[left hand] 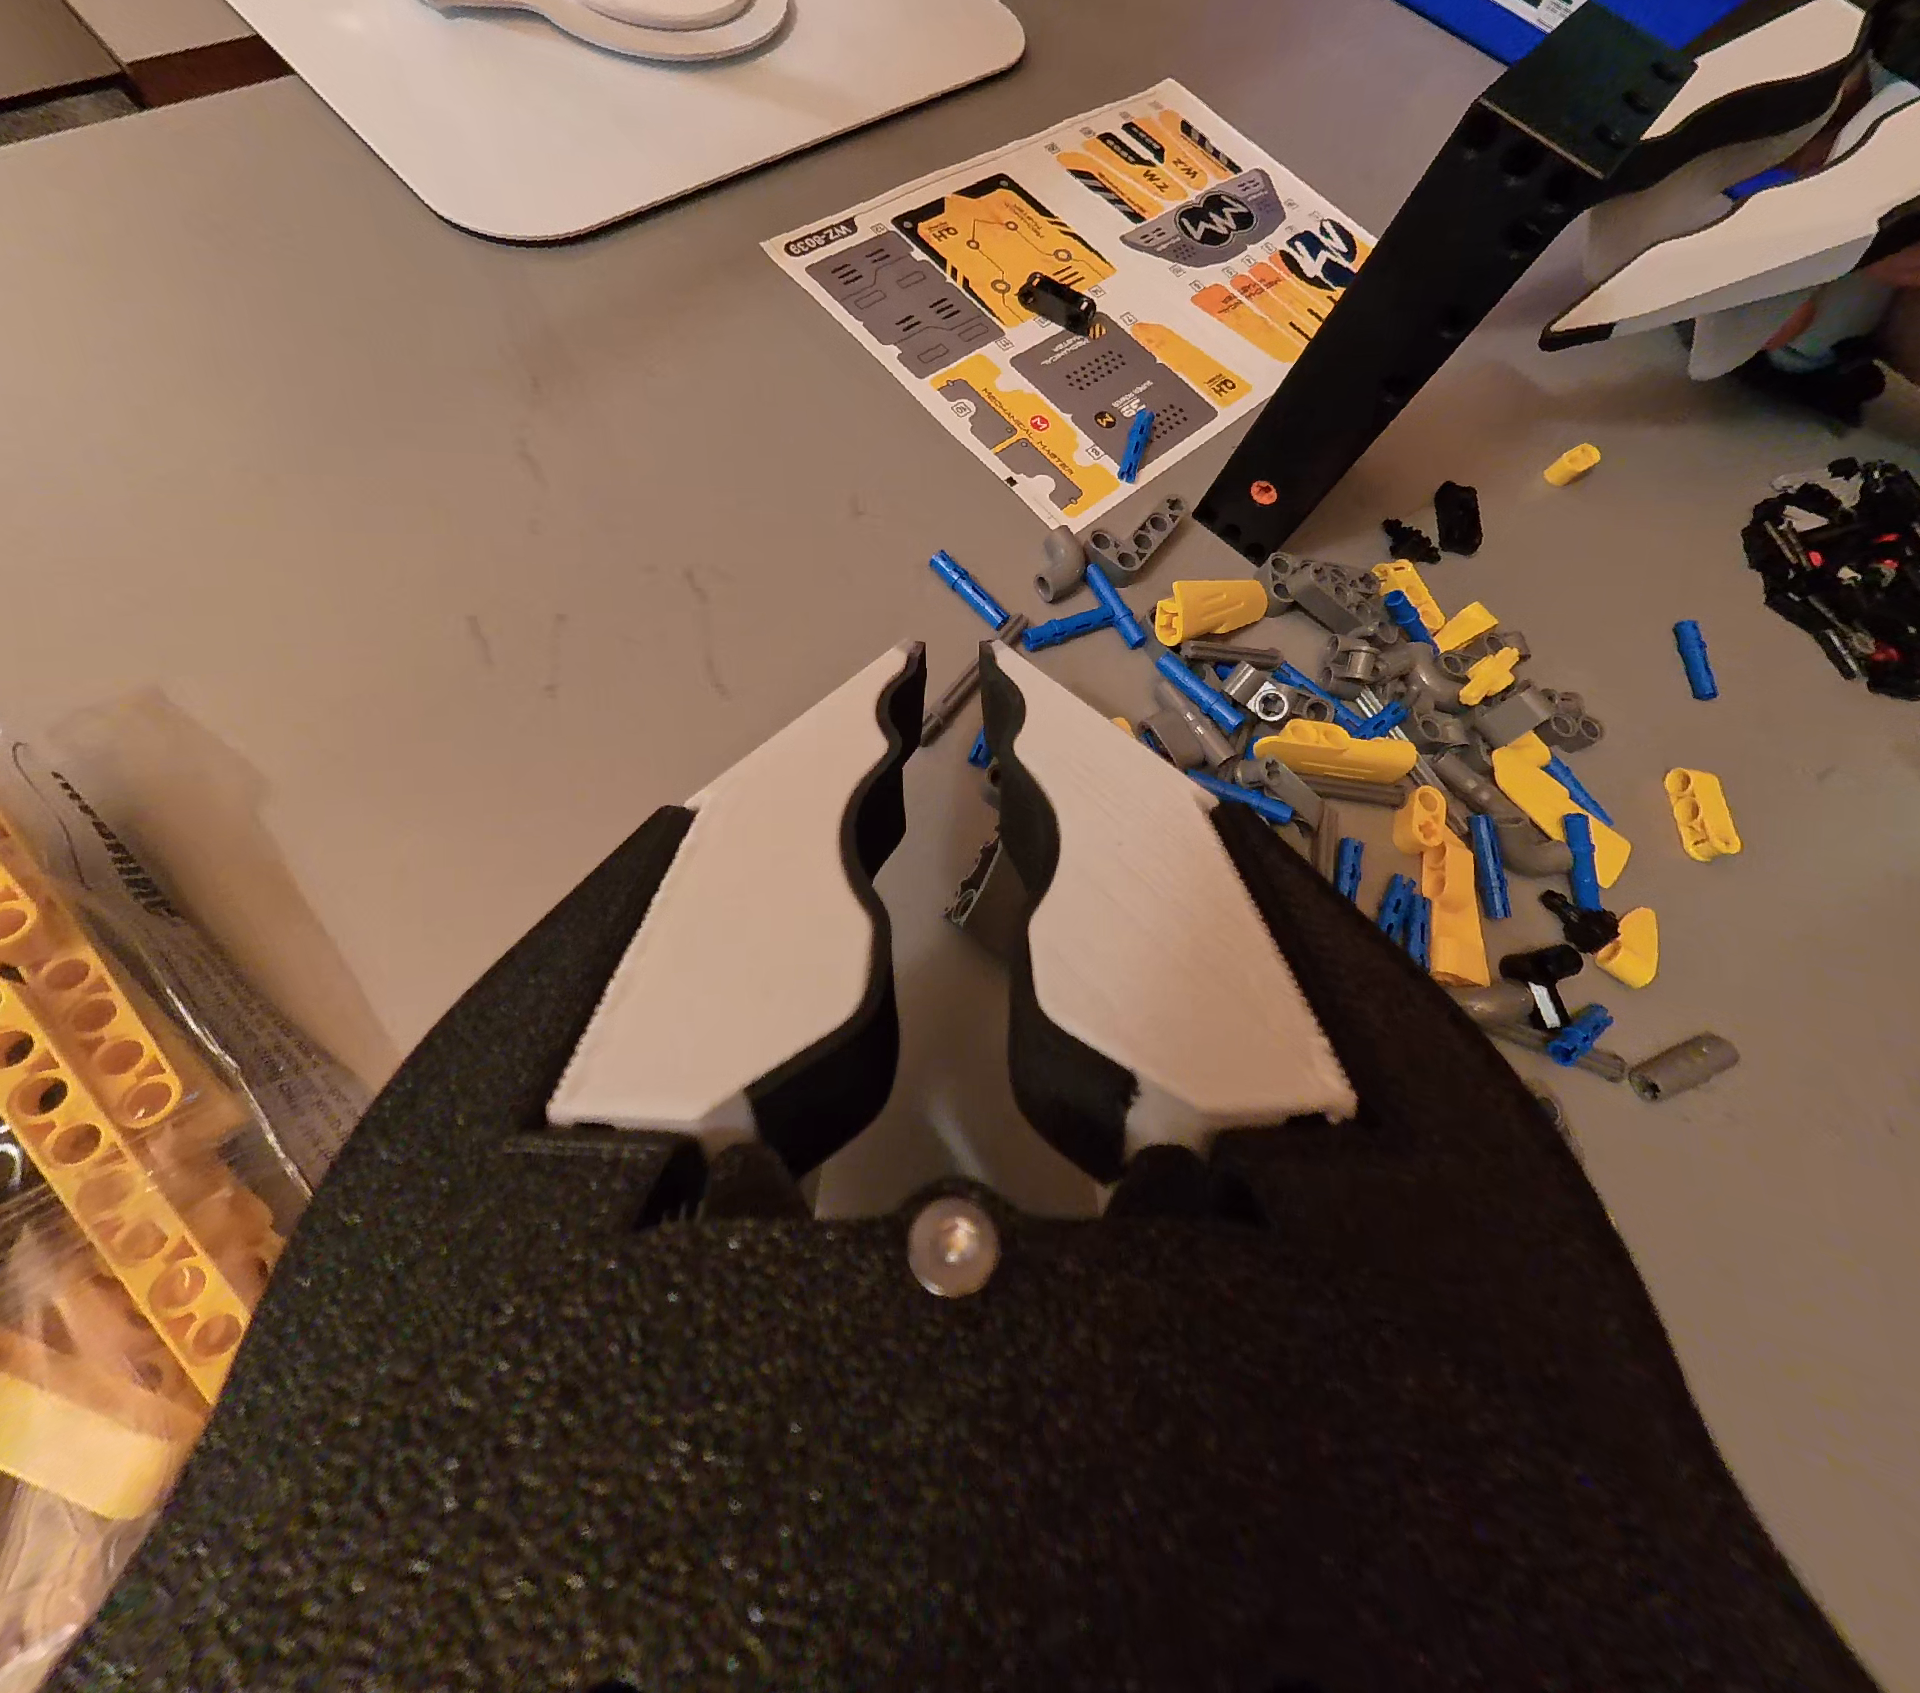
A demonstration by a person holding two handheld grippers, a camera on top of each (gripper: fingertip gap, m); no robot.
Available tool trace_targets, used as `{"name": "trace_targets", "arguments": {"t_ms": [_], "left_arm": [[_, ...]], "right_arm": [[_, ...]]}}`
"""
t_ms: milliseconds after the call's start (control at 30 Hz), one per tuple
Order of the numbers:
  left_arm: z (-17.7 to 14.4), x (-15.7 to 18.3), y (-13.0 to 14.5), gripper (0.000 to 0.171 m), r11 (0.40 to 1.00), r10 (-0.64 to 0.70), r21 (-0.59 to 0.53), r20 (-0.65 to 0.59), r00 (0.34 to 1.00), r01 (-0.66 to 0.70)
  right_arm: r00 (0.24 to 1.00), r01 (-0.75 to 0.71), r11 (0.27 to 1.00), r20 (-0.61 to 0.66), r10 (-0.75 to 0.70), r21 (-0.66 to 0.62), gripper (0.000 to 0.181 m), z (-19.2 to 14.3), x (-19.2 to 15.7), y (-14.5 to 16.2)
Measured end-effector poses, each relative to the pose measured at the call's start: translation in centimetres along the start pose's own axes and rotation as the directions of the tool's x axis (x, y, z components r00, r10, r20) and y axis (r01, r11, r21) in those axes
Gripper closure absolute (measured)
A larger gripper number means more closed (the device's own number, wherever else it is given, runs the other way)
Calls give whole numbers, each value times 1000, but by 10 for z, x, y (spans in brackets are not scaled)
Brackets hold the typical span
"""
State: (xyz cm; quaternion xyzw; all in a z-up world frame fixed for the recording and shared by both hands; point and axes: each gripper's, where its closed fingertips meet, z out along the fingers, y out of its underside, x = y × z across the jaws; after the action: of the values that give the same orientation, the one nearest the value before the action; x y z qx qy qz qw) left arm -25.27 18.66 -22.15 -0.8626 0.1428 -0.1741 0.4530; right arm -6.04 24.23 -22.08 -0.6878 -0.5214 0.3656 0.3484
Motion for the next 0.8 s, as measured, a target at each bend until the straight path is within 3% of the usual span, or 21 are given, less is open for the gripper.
{"name": "trace_targets", "arguments": {"t_ms": [333, 533, 800], "left_arm": [[0, 3, 1, 162, 1000, 4, -4, -11, 1000, -4], [0, 36, 4, 163, 1000, 3, -20, -205, 979, -8], [5, 40, 12, 163, 995, 57, -68, -184, 981, -70]], "right_arm": [[1000, 6, 1000, -2, -6, -6, 145, 1, 0, 1], [1000, 7, 1000, -1, -7, -8, 145, 1, -1, 1], [1000, 12, 1000, -1, -12, -15, 145, 1, -1, 2]]}}
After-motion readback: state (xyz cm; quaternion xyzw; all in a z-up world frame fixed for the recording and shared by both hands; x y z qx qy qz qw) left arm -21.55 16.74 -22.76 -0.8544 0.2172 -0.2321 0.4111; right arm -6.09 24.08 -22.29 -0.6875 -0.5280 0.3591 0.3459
